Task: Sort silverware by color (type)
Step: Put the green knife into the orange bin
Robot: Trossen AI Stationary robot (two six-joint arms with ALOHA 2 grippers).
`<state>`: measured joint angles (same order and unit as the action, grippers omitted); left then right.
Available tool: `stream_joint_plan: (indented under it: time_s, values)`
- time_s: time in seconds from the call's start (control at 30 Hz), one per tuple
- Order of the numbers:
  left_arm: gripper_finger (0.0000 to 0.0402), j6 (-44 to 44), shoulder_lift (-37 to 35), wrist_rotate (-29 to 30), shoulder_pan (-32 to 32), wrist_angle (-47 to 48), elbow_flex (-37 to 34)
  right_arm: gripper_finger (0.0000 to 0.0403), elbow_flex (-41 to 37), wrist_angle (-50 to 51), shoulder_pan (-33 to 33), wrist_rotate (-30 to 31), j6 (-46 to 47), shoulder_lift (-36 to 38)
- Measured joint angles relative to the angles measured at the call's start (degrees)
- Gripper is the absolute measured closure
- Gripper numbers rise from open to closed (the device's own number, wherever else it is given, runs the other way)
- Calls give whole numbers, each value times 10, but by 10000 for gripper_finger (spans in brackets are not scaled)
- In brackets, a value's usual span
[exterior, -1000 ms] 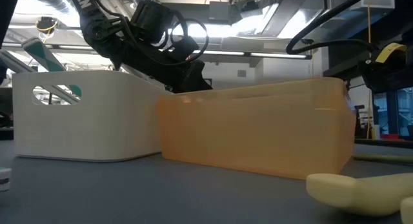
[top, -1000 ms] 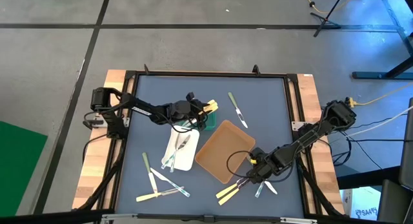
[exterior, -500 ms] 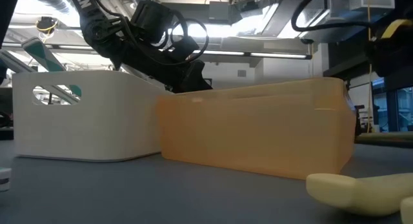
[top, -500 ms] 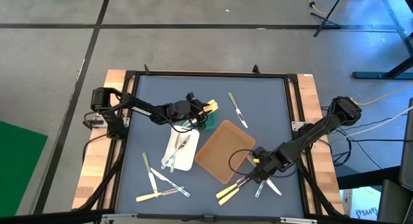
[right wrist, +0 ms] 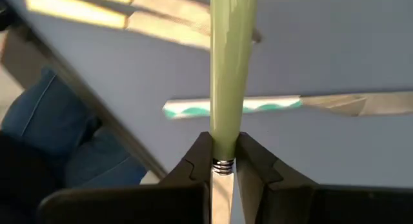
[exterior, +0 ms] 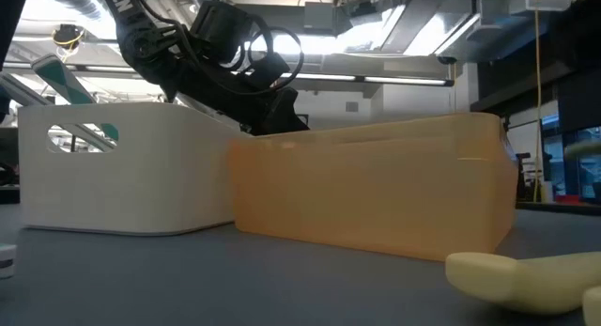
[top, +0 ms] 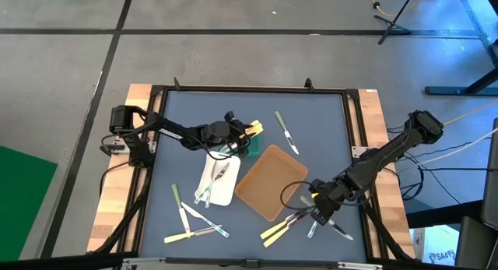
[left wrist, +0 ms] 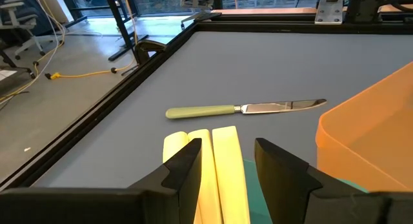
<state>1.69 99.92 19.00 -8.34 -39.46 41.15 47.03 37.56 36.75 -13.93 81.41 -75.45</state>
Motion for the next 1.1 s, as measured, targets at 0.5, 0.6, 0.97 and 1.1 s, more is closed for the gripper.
stream_joint_plan:
  time_s: [0.5,0.6,0.97,1.1]
  values:
    - [264,0,0,0,0,0,0,372,0,-71,0,158,-42,89]
    - [264,0,0,0,0,0,0,372,1,-97,0,242,-42,90]
    - [264,0,0,0,0,0,0,372,1,-198,-69,509,-50,75]
    - [264,0,0,0,0,0,0,372,1,-264,-100,510,-95,44]
